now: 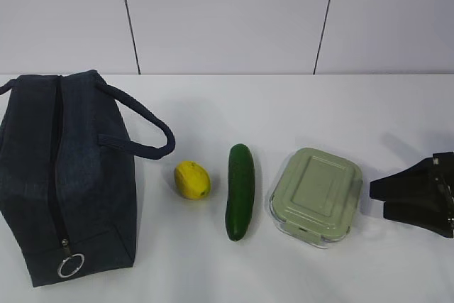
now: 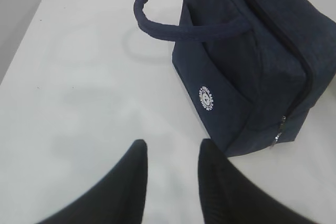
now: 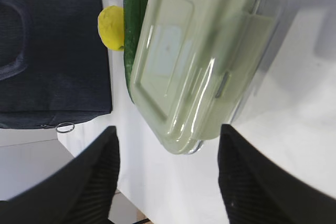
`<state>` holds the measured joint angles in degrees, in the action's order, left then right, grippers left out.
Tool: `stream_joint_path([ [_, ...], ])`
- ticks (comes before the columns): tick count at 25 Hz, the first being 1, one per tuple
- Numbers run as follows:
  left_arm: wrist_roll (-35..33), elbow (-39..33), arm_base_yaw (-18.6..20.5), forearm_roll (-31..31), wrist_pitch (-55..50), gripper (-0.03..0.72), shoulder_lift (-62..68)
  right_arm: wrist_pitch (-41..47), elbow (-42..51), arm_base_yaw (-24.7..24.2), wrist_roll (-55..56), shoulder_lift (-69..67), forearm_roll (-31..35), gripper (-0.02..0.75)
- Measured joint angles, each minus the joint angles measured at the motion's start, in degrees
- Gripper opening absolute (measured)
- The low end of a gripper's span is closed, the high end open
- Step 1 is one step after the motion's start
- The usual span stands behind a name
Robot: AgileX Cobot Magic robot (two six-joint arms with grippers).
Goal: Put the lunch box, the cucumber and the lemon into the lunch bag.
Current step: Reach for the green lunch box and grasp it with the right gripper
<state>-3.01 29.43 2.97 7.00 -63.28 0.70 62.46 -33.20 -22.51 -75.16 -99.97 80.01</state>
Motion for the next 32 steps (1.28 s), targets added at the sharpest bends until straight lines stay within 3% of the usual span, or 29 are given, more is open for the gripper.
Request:
stream_joint_path([
  [5, 0.0, 0.0, 0.0, 0.0, 0.0, 0.239, 0.0, -3.15, 0.0, 0.0, 0.84, 0.0, 0.0, 0.439],
  [13, 0.0, 0.0, 0.0, 0.0, 0.0, 0.239, 0.0, -5.6, 0.0, 0.0, 1.28, 0.0, 2.69, 0.571],
  [32, 1.1, 0.0, 0.0, -0.48, 0.0, 0.239, 0.0, -1.73, -0.22, 1.51, -5.03, -10.71, 12.71, 0.58],
])
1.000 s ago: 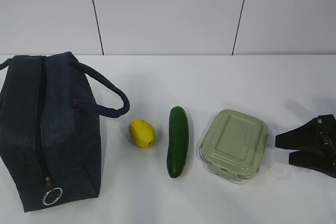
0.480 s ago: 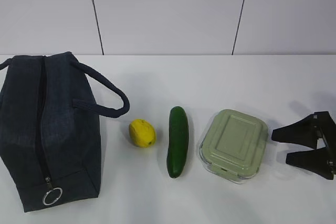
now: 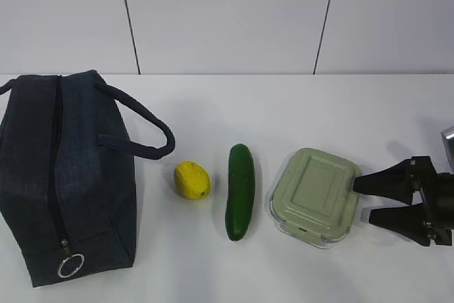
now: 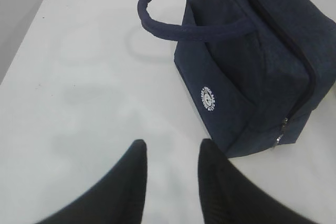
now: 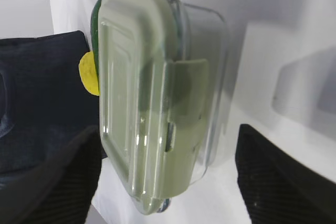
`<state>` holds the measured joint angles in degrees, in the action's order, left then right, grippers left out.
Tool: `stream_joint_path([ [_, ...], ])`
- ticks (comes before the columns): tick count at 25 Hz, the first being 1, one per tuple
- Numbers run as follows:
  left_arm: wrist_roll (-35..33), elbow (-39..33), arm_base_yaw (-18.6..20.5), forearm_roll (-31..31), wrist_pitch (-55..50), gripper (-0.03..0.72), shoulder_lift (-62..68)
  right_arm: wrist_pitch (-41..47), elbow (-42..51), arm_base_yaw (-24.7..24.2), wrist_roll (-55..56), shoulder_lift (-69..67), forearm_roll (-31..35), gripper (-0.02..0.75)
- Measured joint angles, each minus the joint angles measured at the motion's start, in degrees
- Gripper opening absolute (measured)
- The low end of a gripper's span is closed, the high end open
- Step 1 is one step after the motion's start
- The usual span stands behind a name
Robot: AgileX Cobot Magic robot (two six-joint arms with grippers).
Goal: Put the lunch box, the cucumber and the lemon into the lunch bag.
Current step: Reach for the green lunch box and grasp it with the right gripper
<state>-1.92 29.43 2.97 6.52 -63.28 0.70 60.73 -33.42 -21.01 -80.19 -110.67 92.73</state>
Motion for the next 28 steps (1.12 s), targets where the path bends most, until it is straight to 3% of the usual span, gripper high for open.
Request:
stream_joint_path([
  [14, 0.13, 0.0, 0.0, 0.0, 0.0, 0.239, 0.0, -1.92, -0.13, 3.47, -3.59, -2.07, 5.94, 0.58],
  [28, 0.13, 0.0, 0.0, -0.1, 0.0, 0.239, 0.0, 4.14, -0.26, 3.59, -7.06, -9.05, 10.74, 0.58],
])
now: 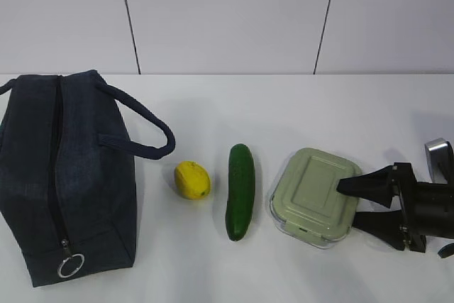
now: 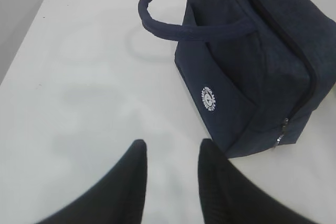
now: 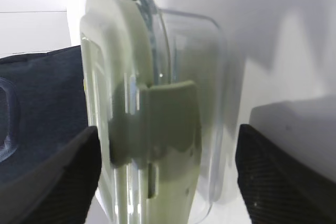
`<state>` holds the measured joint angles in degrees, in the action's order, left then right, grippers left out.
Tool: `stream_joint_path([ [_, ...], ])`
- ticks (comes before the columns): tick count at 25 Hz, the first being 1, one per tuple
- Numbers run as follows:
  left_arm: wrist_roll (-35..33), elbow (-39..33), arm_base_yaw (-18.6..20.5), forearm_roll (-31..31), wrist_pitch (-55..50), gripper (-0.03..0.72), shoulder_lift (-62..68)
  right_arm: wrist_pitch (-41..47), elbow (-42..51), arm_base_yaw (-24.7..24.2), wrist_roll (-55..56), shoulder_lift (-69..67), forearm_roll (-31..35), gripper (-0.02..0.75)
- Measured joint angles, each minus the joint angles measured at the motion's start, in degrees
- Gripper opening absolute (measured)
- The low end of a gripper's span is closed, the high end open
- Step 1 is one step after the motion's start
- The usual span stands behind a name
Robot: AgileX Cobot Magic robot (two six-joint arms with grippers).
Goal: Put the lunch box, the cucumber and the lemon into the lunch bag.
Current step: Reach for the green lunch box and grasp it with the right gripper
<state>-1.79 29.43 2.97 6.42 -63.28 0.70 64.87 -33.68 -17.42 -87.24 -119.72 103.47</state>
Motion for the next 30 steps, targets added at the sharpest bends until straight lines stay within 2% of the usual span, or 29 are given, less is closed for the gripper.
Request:
stream_joint_path([
  [5, 0.02, 0.0, 0.0, 0.0, 0.0, 0.239, 0.0, 0.0, 0.0, 0.22, -1.02, 0.0, 0.75, 0.58],
  [8, 0.02, 0.0, 0.0, 0.0, 0.0, 0.239, 0.0, 0.0, 0.0, 1.98, -1.77, 0.0, 1.06, 0.58],
  [9, 0.02, 0.0, 0.0, 0.0, 0.0, 0.239, 0.0, -0.13, 0.0, 2.63, -1.77, 0.0, 1.06, 0.641],
  [14, 0.02, 0.0, 0.0, 0.0, 0.0, 0.239, 0.0, -0.95, -0.2, 3.46, -2.13, 0.0, 1.06, 0.595],
  [19, 0.13, 0.0, 0.0, 0.0, 0.0, 0.239, 0.0, -1.17, -1.67, 3.46, -2.26, -0.09, 1.1, 0.617],
  [24, 0.15, 0.0, 0.0, 0.0, 0.0, 0.239, 0.0, -1.06, -2.23, 3.94, -2.26, -0.49, 1.19, 0.593],
  [30, 0.47, 0.0, 0.0, -0.11, 0.0, 0.239, 0.0, -0.43, -2.23, 3.94, -2.26, -0.57, 1.19, 0.601],
])
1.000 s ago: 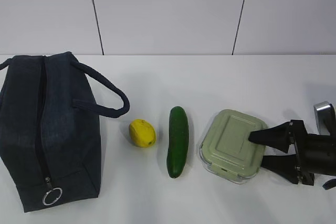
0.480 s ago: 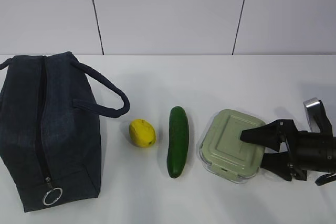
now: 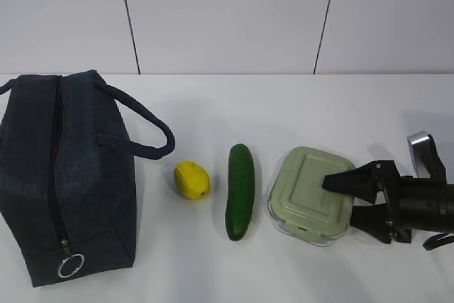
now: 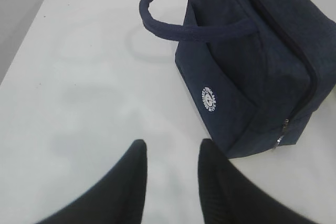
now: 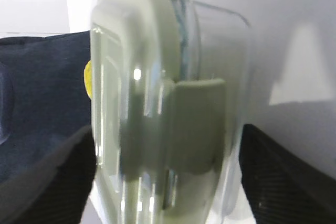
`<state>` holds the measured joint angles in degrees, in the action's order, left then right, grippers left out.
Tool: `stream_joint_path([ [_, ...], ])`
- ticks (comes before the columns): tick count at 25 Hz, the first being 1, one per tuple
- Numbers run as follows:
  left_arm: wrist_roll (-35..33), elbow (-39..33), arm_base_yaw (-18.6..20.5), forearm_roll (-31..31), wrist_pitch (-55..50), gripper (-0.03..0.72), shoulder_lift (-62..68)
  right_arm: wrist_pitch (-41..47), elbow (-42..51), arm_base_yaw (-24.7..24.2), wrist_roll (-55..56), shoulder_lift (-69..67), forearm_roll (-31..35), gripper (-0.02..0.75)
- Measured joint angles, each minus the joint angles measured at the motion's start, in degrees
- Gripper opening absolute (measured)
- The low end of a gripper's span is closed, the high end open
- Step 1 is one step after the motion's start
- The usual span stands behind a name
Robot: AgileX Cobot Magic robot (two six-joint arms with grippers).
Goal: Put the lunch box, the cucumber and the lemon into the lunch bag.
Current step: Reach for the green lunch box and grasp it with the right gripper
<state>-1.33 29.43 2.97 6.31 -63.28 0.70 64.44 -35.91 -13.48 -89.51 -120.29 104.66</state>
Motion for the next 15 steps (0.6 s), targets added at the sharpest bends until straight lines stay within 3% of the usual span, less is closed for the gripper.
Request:
stream_joint_path([
  [2, 0.0, 0.0, 0.0, -0.11, 0.0, 0.239, 0.0, 0.24, 0.0, 0.0, 0.0, 0.0, 0.0, 0.626],
  [3, 0.11, 0.0, 0.0, -0.11, 0.0, 0.239, 0.0, 0.35, 0.0, 0.0, -0.23, 0.0, 0.0, 0.724],
  [7, 0.38, 0.0, 0.0, -0.19, 0.0, 0.239, 0.0, 0.5, 0.0, 0.0, -0.22, 0.0, 0.0, 0.609],
  [15, 0.61, 0.0, 0.0, -0.32, 0.0, 0.239, 0.0, 0.5, 0.0, 0.0, -0.82, 0.0, 0.0, 0.589],
])
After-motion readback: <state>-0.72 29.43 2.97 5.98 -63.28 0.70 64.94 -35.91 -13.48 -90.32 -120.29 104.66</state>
